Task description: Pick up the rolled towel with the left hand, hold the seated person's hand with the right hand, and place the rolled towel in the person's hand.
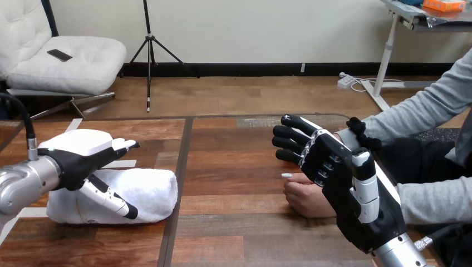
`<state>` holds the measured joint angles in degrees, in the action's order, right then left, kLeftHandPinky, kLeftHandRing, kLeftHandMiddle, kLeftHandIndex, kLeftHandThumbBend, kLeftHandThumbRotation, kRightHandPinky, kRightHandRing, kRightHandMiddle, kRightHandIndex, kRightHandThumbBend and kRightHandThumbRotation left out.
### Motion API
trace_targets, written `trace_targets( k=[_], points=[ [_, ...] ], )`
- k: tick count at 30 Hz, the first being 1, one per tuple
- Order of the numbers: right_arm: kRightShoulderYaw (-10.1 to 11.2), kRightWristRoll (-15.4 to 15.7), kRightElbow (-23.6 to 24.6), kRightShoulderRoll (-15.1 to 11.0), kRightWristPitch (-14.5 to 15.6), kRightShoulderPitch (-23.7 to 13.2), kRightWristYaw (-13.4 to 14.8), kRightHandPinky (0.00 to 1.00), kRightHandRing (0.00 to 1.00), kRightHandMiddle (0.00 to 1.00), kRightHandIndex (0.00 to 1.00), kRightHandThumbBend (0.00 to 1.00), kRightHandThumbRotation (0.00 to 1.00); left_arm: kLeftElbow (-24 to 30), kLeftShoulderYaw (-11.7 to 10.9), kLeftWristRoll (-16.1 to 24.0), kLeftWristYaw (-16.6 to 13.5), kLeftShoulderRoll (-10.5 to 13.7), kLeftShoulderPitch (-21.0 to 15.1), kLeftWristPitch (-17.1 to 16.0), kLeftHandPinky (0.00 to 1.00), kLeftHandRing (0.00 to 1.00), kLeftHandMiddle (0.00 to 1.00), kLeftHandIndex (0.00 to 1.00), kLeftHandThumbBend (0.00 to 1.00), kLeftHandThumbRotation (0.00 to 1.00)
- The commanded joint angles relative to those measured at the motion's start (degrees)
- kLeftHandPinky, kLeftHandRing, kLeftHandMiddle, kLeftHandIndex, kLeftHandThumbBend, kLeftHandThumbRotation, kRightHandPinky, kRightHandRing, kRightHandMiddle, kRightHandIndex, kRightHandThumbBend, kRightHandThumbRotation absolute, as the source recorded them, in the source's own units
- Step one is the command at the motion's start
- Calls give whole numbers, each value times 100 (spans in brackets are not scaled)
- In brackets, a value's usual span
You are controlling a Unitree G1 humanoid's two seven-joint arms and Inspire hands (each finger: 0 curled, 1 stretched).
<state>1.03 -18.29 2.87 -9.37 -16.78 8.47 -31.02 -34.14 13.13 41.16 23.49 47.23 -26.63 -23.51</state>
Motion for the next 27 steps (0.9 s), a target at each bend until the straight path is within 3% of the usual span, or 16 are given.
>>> trace_targets(
  k=[1,16,27],
  points=[
    [70,-83,335,-40,-63,-199,26,85,86,85,86,94,100,-120,94,-71,-54,-47,-475,13,99,100,100,100,100,60],
    [75,-94,353,-48,-17,-216,19,86,86,85,86,94,100,-550,407,166,-486,-197,-633,-6,100,100,100,100,100,64],
    [63,-122,335,-16,-31,-235,8,86,86,85,86,95,100,-917,626,261,-863,-463,-691,110,100,100,100,100,100,65]
  ],
)
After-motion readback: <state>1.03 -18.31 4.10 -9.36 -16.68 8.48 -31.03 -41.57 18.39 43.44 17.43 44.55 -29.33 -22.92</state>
